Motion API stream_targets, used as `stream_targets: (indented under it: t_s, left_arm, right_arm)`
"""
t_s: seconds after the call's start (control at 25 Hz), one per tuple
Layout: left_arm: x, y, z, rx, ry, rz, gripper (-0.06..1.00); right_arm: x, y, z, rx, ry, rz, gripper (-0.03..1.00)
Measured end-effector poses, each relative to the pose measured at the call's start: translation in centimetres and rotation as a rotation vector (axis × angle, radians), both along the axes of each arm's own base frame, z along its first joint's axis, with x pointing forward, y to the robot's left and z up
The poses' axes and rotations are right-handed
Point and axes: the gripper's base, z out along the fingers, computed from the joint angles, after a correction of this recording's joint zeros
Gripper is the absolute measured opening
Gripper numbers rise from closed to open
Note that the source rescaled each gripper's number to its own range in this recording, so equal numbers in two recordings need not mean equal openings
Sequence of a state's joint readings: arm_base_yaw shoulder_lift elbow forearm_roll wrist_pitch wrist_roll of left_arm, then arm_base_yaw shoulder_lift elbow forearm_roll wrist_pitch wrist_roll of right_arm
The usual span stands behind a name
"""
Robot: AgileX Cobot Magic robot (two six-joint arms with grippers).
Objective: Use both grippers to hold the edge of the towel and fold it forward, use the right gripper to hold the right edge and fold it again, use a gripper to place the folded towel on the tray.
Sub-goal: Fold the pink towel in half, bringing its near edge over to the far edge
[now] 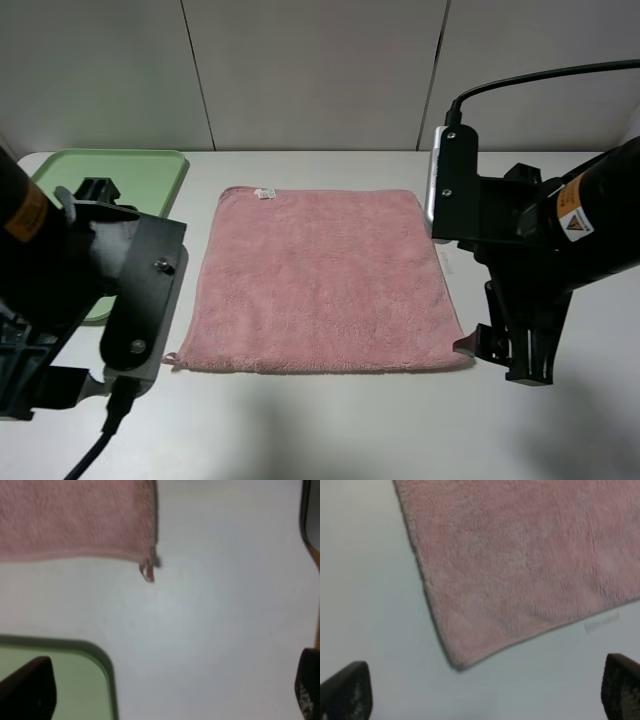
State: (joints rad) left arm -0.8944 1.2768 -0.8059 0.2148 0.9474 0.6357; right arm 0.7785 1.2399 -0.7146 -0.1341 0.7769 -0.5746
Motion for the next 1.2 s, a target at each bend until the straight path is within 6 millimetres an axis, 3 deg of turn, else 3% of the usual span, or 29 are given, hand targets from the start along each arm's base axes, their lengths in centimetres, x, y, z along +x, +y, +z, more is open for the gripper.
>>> stream_targets:
  t_s: [0.68,1.0,1.2]
  left_arm:
    - [3.1,-4.4,-7.9,0.031,0.069,-0.067,0.94]
    - [3.5,-5.2,-9.1,-0.007,0.055,-0.083,0.94]
    - [2.8,-4.4,-10.3,-0.001,0.062,-0.099,0.94]
  right_arm:
    - [2.4,2.6,-6.6,-0.13,0.105,0.119,1.0]
    - [3.0,3.2,-8.6,-0.155,0.12,0.164,1.0]
    - [3.3,3.3,-10.0,-0.197,0.128,0.195,1.0]
